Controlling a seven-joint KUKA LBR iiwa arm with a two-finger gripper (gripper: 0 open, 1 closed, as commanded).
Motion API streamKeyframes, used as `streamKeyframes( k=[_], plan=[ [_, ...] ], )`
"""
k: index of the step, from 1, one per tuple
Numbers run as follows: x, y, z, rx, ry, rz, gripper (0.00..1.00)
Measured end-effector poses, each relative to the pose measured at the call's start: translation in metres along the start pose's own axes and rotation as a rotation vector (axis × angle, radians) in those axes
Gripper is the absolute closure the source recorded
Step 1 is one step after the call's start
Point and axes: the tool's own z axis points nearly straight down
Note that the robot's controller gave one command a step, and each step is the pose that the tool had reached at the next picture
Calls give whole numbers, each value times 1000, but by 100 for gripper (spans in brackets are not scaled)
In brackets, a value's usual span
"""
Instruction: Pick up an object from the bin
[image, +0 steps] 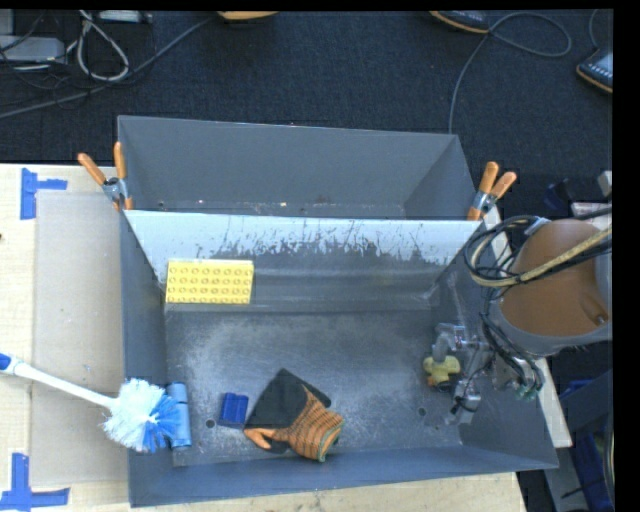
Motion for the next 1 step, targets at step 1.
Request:
streamKeyframes(
  k=[1],
  plan=[
    [-18, 6, 12, 1, -9, -175, 0]
  ],
)
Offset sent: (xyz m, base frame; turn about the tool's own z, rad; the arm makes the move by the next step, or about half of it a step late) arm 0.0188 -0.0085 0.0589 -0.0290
